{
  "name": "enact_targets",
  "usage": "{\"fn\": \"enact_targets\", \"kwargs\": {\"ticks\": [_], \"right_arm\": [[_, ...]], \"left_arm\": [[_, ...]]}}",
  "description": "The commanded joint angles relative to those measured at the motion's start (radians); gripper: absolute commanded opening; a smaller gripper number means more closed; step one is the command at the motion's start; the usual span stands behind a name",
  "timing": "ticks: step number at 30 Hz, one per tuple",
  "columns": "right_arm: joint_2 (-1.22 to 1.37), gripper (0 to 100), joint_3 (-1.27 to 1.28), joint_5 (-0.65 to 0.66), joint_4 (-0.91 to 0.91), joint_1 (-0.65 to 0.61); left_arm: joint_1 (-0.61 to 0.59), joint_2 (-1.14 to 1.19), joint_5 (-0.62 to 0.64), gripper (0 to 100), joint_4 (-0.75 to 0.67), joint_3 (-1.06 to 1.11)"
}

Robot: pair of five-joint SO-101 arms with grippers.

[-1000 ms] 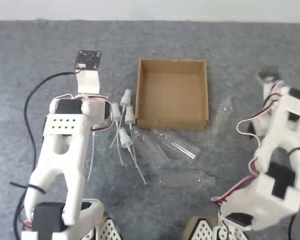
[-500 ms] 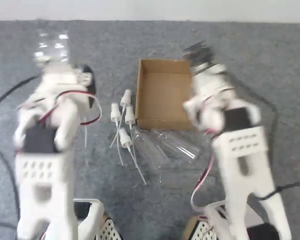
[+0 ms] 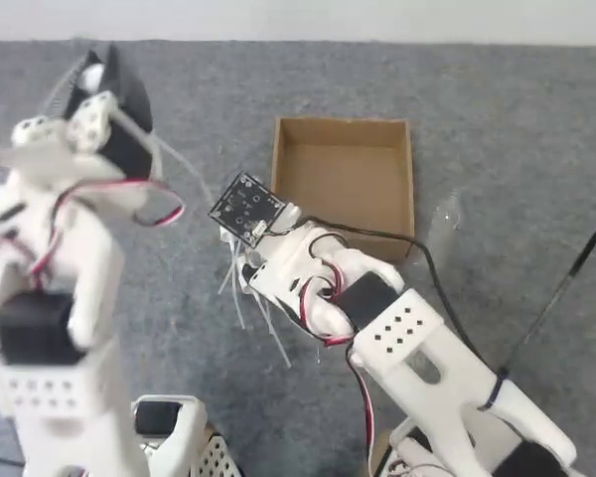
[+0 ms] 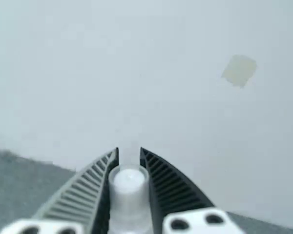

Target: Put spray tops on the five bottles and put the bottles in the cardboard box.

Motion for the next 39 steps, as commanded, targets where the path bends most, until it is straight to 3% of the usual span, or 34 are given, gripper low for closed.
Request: {"fn": "enact_targets", "kwargs": {"ticks": [1,11,16,27,34,39], "right_arm": [[-0.051,0.6,-0.014,-0.020,-0.024,-0.005],[-0.199,0.6,0.064,-0.023,-0.028,-0.004],[-0.209,0.6,0.080,-0.021,-0.028,-0.002],[-0.220,0.6,0.080,-0.021,-0.019,-0.002],[-0.222,0.6,0.080,-0.023,-0.028,0.027],[-0.219,0.9,0.094,-0.015,-0.016,0.030]], "left_arm": [[0.003,0.064,0.068,1,-0.032,-0.041],[0.014,0.149,0.072,1,0.041,-0.041],[0.103,0.141,0.072,1,0.120,-0.041],[0.123,0.141,0.072,1,0.083,0.044],[0.169,0.130,0.066,1,0.236,0.082],[0.173,0.132,0.060,1,0.252,0.160]]}}
